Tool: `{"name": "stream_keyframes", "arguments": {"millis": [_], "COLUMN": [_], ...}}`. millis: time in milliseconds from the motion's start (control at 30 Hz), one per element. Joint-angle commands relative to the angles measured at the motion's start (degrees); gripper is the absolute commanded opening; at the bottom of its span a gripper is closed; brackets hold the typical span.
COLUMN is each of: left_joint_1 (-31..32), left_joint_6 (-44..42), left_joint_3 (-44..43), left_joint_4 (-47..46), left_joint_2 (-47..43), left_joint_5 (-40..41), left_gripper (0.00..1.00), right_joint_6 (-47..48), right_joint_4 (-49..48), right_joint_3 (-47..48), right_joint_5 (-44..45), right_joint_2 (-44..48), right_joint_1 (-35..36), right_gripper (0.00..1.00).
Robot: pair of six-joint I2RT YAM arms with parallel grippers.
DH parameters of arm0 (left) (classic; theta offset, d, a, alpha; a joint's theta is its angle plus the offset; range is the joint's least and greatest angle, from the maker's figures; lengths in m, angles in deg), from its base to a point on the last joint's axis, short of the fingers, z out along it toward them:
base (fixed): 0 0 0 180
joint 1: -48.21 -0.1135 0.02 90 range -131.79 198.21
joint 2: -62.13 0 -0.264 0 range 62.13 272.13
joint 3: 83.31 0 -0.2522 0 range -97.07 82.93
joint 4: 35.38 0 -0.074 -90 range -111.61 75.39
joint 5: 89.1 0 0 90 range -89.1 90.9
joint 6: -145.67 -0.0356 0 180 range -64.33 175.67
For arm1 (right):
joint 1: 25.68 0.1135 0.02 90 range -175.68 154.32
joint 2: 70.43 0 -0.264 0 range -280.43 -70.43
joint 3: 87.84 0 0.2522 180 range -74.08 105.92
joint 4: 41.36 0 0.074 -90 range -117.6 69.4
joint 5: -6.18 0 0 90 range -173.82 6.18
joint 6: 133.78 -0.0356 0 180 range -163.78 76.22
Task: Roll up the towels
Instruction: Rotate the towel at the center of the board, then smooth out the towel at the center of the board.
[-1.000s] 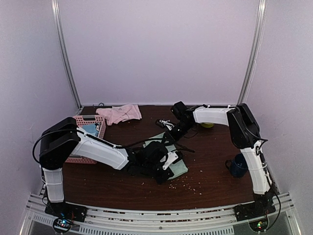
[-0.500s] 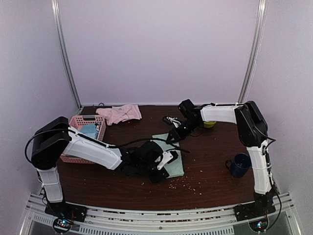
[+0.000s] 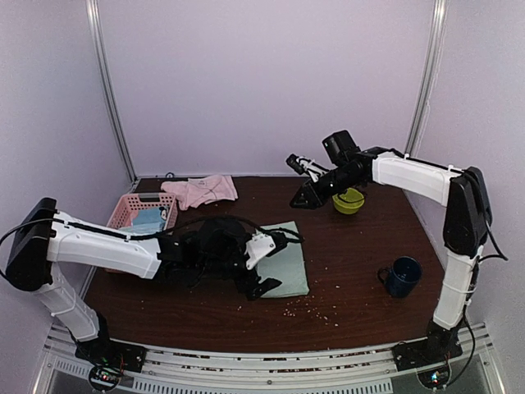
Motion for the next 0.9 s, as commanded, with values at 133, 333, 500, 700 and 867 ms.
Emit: {"name": "stream_keyframes", "arguments": {"millis": [133,333,500,700,867], "left_joint_1": [0.31,0.41,0.65,0.70,0.66], "left_joint_6": [-10.57,-10.70,-11.17,-12.63,-13.41], "left_joint_3": [-6.06,-7.84,-7.97,-8.87,-10.16], "left_joint_4": [8.80,11.89,13.23,12.37,10.62], "left_joint_2": [6.70,9.03,9.56,13.44,16.51], "left_joint_5": [-4.35,-6.18,-8.74,-7.66,-4.82], "left_gripper": [0.70,0.61,0.65,0.64,0.58], "right_joint_6": [-0.63,-2.38,-2.70,-2.96,-1.91], "right_joint_4": [-0.93,-1.94,-0.89,-0.15,5.08], "right_joint_3": [1.96,3.70,5.84,7.56,9.75], "right_joint_5": [2.32,6.70,7.97,4.58,2.50], "right_joint_2": [-10.35,-16.82,-20.29,-19.97,-14.79], "right_joint_1": [0.46,0.52,0.54,0.54,0.14], "right_gripper": [0.31,0.28,0.27,0.27,0.29]}}
